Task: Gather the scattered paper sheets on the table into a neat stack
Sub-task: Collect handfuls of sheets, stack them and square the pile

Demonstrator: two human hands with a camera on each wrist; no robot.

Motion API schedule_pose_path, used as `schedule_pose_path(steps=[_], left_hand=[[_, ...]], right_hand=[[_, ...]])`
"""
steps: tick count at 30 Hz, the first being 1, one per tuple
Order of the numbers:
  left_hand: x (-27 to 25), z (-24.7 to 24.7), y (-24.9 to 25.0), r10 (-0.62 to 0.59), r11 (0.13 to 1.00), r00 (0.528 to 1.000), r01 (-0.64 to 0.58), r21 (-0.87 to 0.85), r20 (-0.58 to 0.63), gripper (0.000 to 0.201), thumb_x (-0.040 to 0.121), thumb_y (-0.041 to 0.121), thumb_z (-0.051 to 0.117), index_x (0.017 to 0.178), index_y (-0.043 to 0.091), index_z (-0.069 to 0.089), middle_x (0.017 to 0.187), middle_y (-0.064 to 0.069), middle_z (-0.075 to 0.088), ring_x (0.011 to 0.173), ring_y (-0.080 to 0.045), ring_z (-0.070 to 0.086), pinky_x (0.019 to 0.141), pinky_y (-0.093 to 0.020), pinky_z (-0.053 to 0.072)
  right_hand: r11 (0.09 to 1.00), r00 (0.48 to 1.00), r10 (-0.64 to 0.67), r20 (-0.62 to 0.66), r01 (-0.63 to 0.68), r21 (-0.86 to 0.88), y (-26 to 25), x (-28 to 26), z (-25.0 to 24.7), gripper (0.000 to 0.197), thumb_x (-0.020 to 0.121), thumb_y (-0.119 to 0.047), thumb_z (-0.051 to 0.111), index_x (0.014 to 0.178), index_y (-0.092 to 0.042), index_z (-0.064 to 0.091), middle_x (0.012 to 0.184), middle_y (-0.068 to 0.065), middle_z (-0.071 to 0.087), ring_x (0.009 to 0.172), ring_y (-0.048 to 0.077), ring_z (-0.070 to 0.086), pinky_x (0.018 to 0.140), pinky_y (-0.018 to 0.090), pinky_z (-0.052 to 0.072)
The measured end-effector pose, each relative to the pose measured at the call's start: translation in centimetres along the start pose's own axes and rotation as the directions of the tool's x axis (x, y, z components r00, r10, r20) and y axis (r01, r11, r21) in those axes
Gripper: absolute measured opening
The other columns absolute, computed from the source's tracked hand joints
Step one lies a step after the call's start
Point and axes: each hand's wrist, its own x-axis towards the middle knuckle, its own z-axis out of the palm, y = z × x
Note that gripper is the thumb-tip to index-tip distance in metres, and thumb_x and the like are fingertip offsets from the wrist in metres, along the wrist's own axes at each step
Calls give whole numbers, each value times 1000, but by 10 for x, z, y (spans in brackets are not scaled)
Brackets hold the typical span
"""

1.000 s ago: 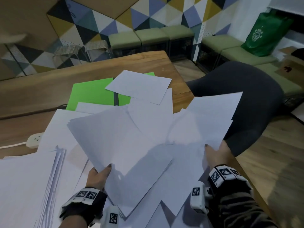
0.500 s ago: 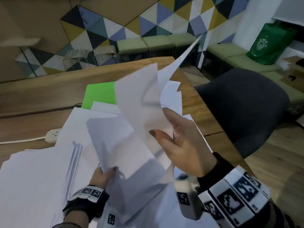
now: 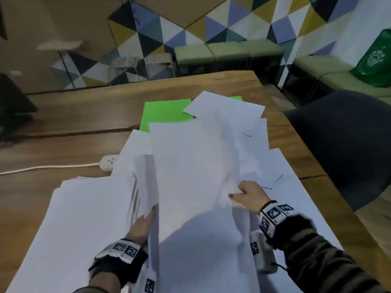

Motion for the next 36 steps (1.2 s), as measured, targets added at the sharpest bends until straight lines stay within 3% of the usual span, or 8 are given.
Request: schedule_pose_path(steps=[4,7,10,13,24,30,33,36], left_hand=[[14,-7,-3,-57,991,998,60,-116,32,101,42,89,58,101,8,69,98,-20,71,93,-39,66,85,-48,52],[20,-5,1,-7,1000,1000,7,9,23,97,56,82,61,110,1,63,106,-20,68,94,-35,66,80,-39,52],[23,-1,2,170,985,985,-171,38,24,55,73,53,67,86,0,66,85,-18,70,83,-32,67,76,-39,52],[19,2,2,221,975,975,-222,25,34,40,77,38,67,81,-2,66,76,-16,69,80,-32,65,74,-40,51],[4,-4,-6,139,987,975,-122,-102,175,29,86,21,67,69,-1,56,80,-18,60,79,-29,57,77,-38,44],[-4,-3,-6,115,993,970,-109,-42,212,51,59,56,70,50,14,42,47,-4,44,44,-15,42,53,-26,31],[2,0,-6,78,997,994,-79,14,81,51,80,65,51,89,15,59,87,-13,66,80,-26,63,76,-33,49],[4,2,-9,54,998,996,-51,-43,74,68,81,56,60,123,3,57,119,-18,64,112,-35,58,103,-45,41]], right_hand=[[959,999,31,-36,-40,-279,16,2,20,52,85,-27,61,51,-20,23,53,0,25,57,18,33,47,24,18],[938,998,10,-58,-30,-346,21,2,37,41,92,-25,51,53,-14,44,63,1,33,72,22,47,57,30,28],[965,993,0,-116,-30,-259,20,-1,46,22,93,-20,47,111,-14,60,94,5,44,99,29,57,70,28,39],[979,996,70,-57,-80,-186,19,-7,51,68,91,-22,53,148,-26,15,132,7,35,121,25,46,92,33,42],[987,972,147,-181,-133,88,19,8,40,55,85,-23,65,135,-11,44,122,14,51,114,28,51,98,32,38],[981,972,192,-135,-191,22,21,10,40,61,79,-30,71,131,-12,45,127,15,43,116,30,49,99,32,39],[987,982,159,-98,-159,10,21,7,38,45,79,-26,71,118,-10,54,118,13,47,106,25,54,91,26,40],[989,984,145,-99,-145,5,26,5,41,34,78,-24,72,107,-10,59,103,8,57,100,23,57,85,24,41]])
